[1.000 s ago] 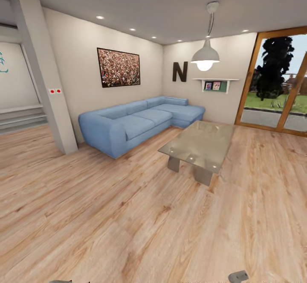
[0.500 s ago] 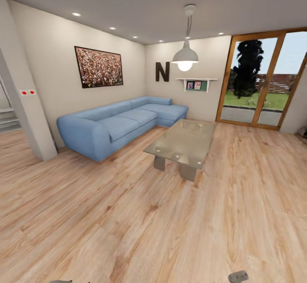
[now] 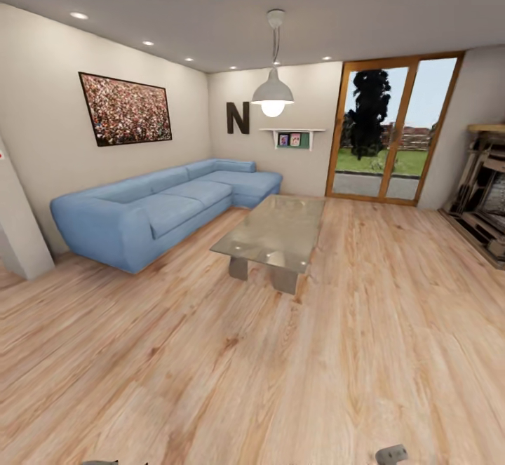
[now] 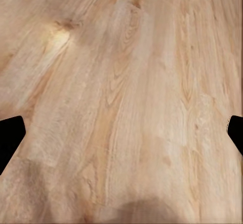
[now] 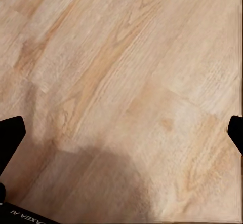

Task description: Put the three can of soda from the living room inside the tash can in the kitchen.

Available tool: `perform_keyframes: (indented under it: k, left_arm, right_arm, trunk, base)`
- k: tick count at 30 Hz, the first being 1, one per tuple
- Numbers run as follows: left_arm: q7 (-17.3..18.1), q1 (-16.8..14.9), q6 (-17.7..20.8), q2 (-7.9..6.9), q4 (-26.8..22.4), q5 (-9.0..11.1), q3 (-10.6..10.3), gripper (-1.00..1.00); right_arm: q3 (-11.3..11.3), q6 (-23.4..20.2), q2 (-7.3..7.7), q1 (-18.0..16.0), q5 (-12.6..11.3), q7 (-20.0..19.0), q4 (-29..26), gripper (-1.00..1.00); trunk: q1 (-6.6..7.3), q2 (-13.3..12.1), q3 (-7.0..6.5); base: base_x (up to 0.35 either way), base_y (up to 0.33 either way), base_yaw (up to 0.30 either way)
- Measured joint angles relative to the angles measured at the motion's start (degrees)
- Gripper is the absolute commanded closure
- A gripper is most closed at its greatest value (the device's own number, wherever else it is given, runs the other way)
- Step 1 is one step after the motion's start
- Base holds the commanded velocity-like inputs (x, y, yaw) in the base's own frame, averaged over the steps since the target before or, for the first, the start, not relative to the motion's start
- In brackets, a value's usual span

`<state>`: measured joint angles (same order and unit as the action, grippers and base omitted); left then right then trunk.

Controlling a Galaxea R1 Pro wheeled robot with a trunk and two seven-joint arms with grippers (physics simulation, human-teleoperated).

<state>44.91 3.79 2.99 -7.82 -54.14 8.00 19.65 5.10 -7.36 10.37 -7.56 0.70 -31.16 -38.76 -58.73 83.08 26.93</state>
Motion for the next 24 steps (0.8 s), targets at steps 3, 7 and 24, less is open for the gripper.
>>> perform_keyframes:
  k: [3,7,24]
  left_arm:
    - [0.00,0.03,0.00,0.00,0.00,0.00,0.01,-1.00]
    - [0.00,0.02,0.00,0.00,0.00,0.00,0.01,-1.00]
    - [0.00,0.02,0.00,0.00,0.00,-0.01,-0.02,-1.00]
  right_arm:
    - [0.00,-0.01,0.00,0.00,0.00,-0.03,0.00,-1.00]
    - [0.00,-0.02,0.00,0.00,0.04,-0.04,0.00,-1.00]
    - [0.00,-0.02,0.00,0.00,0.09,-0.06,0.00,-1.00]
  trunk:
    - [0.00,0.00,0.00]
    - [0.00,0.00,0.00]
    - [0.00,0.00,0.00]
  base:
    - [0.000,0.000,-0.266]
    - [0.000,0.000,-0.267]
    - [0.000,0.000,-0.268]
